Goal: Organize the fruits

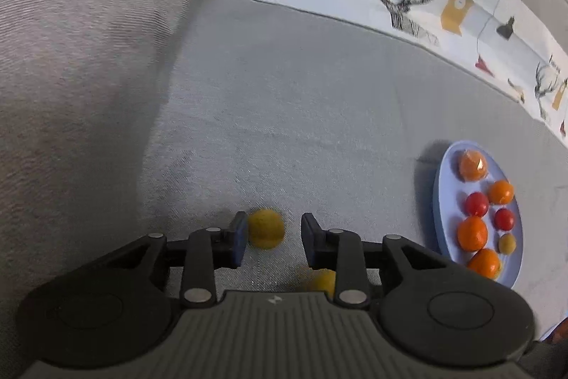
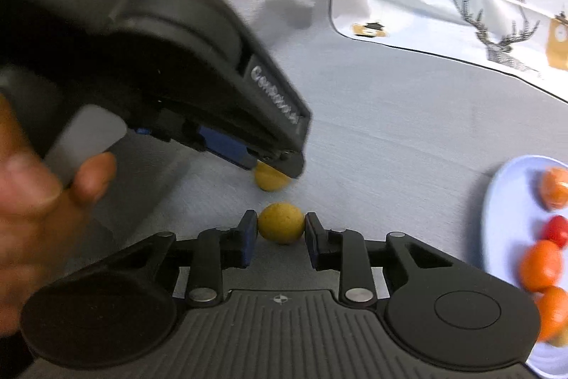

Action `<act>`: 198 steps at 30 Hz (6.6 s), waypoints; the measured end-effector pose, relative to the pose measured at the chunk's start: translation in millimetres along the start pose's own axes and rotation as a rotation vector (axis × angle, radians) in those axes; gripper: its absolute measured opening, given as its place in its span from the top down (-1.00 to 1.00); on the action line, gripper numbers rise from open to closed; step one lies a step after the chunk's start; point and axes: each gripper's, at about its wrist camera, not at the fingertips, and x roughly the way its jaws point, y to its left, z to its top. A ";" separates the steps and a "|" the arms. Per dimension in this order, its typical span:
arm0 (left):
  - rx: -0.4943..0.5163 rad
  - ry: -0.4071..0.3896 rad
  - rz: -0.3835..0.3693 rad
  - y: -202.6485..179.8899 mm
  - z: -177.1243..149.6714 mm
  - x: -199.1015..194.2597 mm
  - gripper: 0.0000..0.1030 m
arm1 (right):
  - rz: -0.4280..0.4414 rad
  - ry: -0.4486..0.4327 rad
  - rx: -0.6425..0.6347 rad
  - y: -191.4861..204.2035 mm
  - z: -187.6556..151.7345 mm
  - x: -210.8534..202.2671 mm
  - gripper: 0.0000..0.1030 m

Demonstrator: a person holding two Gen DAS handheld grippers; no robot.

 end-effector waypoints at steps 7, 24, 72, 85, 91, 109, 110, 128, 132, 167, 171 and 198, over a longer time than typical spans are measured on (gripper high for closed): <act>0.034 0.022 0.049 -4.2 -1.4 7.4 0.47 | 0.016 0.019 0.006 -21.1 -11.6 -36.7 0.41; 0.175 0.060 0.040 -36.7 -13.1 16.3 0.47 | -0.054 0.071 0.034 -32.7 -35.8 -25.1 0.41; 0.198 -0.072 0.013 -46.1 -5.5 -3.4 0.47 | -0.078 -0.110 0.039 -38.6 -25.9 -48.3 0.41; 0.270 -0.202 -0.133 -116.5 -7.7 -14.7 0.47 | -0.325 -0.302 0.167 -92.4 -29.3 -93.7 0.41; 0.343 -0.167 -0.168 -155.8 -15.0 2.8 0.47 | -0.451 -0.256 0.343 -147.8 -42.3 -95.3 0.41; 0.423 -0.099 -0.129 -183.2 -23.0 31.7 0.47 | -0.457 -0.193 0.398 -164.9 -51.4 -84.7 0.41; 0.423 -0.100 -0.128 -183.3 -22.8 31.7 0.47 | -0.457 -0.192 0.400 -164.9 -51.5 -84.6 0.41; 0.427 -0.107 -0.123 -183.6 -23.7 30.4 0.47 | -0.463 -0.187 0.403 -165.9 -51.9 -84.8 0.41; 0.427 -0.112 -0.125 -183.9 -23.8 29.3 0.47 | -0.460 -0.186 0.405 -165.6 -51.7 -84.7 0.41; 0.299 -0.186 -0.027 -160.5 -69.4 -41.0 -0.93 | -0.539 -0.117 0.430 -159.5 -51.0 -157.5 -0.99; 0.266 -0.116 -0.042 -158.2 -62.0 -27.2 -0.93 | -0.538 -0.088 0.472 -164.7 -49.5 -152.6 -0.99; 0.279 -0.064 -0.004 -163.1 -62.8 -11.3 -0.93 | -0.557 -0.020 0.429 -164.3 -49.1 -139.0 -0.99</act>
